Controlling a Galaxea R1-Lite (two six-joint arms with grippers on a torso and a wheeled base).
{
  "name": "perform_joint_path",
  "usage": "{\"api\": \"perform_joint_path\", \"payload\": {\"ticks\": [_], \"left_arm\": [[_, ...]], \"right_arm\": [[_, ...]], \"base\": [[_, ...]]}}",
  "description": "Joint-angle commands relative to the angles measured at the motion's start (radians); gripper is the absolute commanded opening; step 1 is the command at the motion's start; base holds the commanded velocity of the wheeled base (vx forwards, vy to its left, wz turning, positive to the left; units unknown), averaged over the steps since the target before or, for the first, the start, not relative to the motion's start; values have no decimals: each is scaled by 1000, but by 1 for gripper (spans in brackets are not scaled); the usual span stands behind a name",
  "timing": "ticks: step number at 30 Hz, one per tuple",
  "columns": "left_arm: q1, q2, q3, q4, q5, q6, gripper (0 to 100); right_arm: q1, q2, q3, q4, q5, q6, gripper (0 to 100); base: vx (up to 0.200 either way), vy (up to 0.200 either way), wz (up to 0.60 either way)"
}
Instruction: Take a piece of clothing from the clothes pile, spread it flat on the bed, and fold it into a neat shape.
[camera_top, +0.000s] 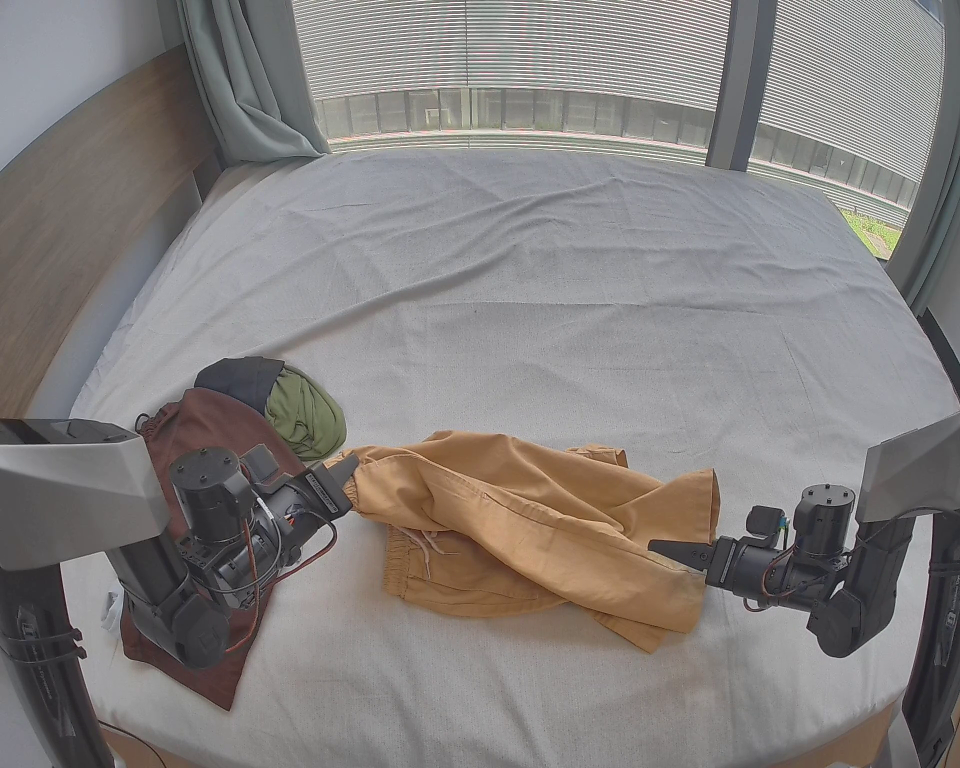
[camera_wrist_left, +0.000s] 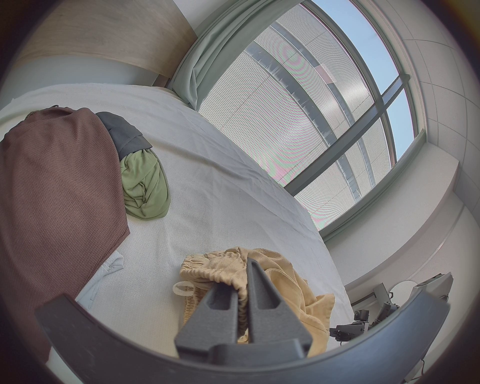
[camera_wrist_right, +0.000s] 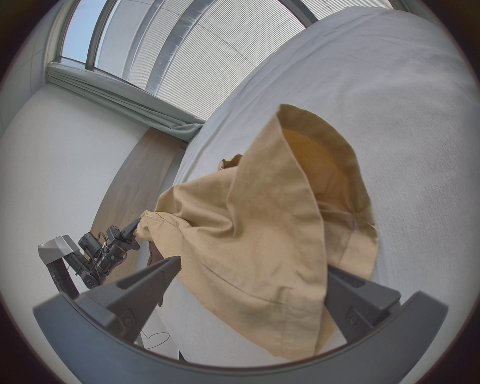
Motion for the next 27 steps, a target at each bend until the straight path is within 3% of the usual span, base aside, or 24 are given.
{"api": "perform_joint_path", "payload": {"ticks": [1, 16, 27], "left_arm": [[-1, 2, -1, -2, 1, 0, 0], [1, 4, -3, -2, -1, 0, 0], [1, 4, -3, -2, -1, 0, 0]], "right_arm": [[10, -39, -4, 0, 1, 1, 100], [59, -85, 71, 0, 15, 4, 100], [60, 4, 68, -2, 12, -65, 100]], "base": [[0, 0, 0], [0, 0, 0], [0, 0, 0]]}}
